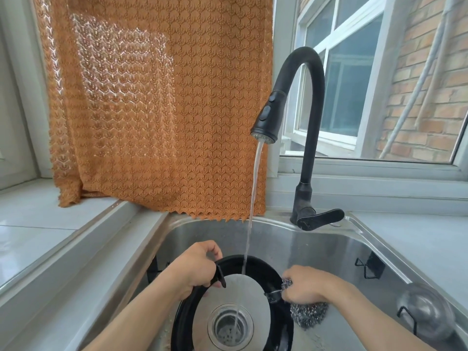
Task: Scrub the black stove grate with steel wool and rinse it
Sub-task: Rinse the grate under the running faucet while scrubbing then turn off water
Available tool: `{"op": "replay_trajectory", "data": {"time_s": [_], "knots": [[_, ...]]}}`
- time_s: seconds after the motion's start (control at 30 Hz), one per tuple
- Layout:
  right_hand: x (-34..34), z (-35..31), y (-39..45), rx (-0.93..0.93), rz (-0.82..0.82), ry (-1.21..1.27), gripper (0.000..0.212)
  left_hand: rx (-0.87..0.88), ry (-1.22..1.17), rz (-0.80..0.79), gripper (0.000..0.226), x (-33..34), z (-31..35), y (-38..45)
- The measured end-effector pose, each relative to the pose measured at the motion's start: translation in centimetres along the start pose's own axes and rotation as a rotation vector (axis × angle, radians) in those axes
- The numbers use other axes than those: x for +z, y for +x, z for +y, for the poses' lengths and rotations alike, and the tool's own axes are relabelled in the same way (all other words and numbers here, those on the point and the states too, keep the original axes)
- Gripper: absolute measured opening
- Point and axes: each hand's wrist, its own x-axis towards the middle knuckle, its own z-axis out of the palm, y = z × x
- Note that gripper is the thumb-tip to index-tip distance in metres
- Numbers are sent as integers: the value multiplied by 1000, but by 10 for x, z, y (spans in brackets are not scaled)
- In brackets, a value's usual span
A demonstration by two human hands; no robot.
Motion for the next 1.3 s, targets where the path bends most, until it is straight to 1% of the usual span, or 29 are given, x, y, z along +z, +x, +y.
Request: {"op": "replay_trajectory", "data": {"time_s": [0.03,0.1,0.2,0.27,0.33,0.37,0.4,0.43,0.5,0.6,0.67,0.73,0.8,0.9,1.07,1.2,1.3], "knots": [[0,-2,0,-11,-13,2,52,-6,14,4,44,-1,0,-1],[-2,0,0,-57,-15,-7,47,-18,62,19,43,-2,2,-3],[-3,7,0,-135,35,-21,39,-42,183,32,38,-5,6,-6],[-3,8,2,-189,116,14,28,-80,256,-16,42,-8,7,-8],[-4,5,3,-250,189,48,17,-118,291,-92,55,-12,6,-8],[-5,2,2,-279,221,46,19,-130,277,-123,59,-15,6,-8],[-5,-1,1,-306,246,44,23,-126,261,-140,57,-16,4,-7],[-5,-3,-1,-326,260,42,25,-108,271,-147,52,-16,4,-7],[-6,-5,-3,-361,276,33,23,-35,350,-113,33,-13,3,-6],[-6,-8,-6,-413,291,25,21,123,539,30,11,-5,1,-3],[-6,-11,-8,-450,295,26,23,223,550,69,4,2,1,-2],[-6,-14,-11,-467,289,19,23,296,522,59,10,6,2,-2],[-6,-15,-13,-460,282,27,22,335,548,65,17,8,2,-3],[-8,-15,-16,-362,272,68,21,338,578,93,18,10,2,-3],[-12,-17,-22,-220,249,128,30,320,653,165,16,11,0,-5],[-13,-23,-27,-190,220,174,43,318,690,205,15,12,0,-6],[-12,-27,-28,-185,239,255,44,323,720,229,16,15,3,-12]]}}
